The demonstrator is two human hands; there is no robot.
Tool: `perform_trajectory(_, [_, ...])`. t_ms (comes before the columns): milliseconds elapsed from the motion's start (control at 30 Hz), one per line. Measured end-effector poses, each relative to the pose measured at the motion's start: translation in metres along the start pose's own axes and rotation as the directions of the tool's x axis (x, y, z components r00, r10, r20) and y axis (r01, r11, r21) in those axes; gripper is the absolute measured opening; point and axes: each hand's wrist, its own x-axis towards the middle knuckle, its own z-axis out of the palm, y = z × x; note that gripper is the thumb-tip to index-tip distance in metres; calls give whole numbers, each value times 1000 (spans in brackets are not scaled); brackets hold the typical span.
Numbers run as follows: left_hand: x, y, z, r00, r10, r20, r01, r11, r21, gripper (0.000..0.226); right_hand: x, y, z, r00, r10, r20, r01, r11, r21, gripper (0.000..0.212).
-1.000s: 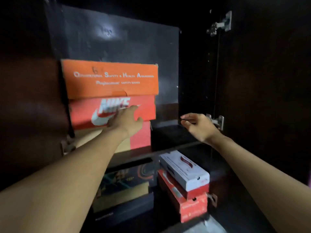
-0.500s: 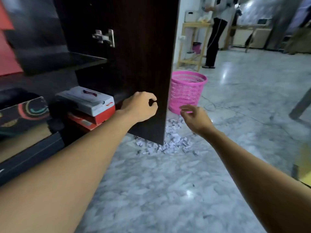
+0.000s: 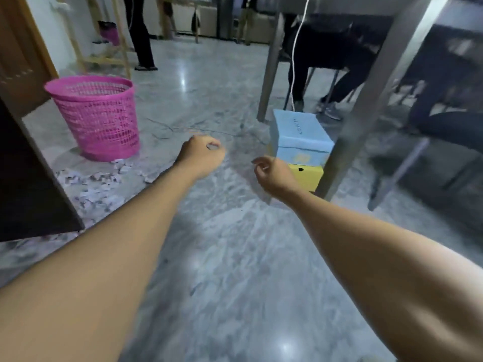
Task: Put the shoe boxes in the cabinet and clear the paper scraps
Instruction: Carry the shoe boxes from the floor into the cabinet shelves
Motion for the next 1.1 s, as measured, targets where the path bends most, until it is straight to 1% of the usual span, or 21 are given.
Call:
perform_trajectory(100, [12,5,60,995,-11,98,15,999,-41,26,0,62,1,989,146,17,-147,987,64,34])
perform_trajectory(167, [22,1,96,985,-58,162,68,996,-56,33,3,101,6,972,235,25,-236,967,94,35])
perform_trajectory(267, [37,-11,151,966,-127,223,151,984,-97,38,13,163,19,932,363,12,-361,920,152,36])
perform_trajectory(367, [56,-22,207,944,-184,274,221,969,-111,46,31,219,35,879,477,20,-468,851,239,39])
perform_trajectory(500, [93,-29,271,913,-265,310,311,944,-109,62,60,278,49,815,576,65,-561,754,341,55])
perform_trajectory(600, [129,-33,308,883,-336,329,394,911,-126,66,80,307,57,785,612,93,-600,717,354,65])
perform_trajectory(667, [150,-36,329,870,-367,330,425,897,-120,64,95,319,64,784,609,119,-604,704,375,66])
perform_trajectory(767, [172,-48,354,852,-409,326,457,885,-85,59,113,326,75,813,571,117,-556,698,451,62])
perform_trajectory(800, [177,-54,361,848,-417,327,467,880,-89,55,116,327,79,826,555,100,-532,708,464,60])
perform_trajectory(867, [184,-62,373,848,-415,328,472,875,-113,40,122,329,85,843,535,53,-494,732,469,52])
perform_trajectory(967, [190,-71,384,863,-407,299,465,871,-157,21,131,330,94,836,549,-4,-484,740,468,40])
perform_trajectory(1033, [191,-76,390,876,-409,256,462,864,-201,12,134,334,98,820,573,-5,-503,725,471,39])
perform_trajectory(1100, [190,-77,393,868,-427,252,484,841,-242,8,134,336,97,805,593,14,-532,711,461,39])
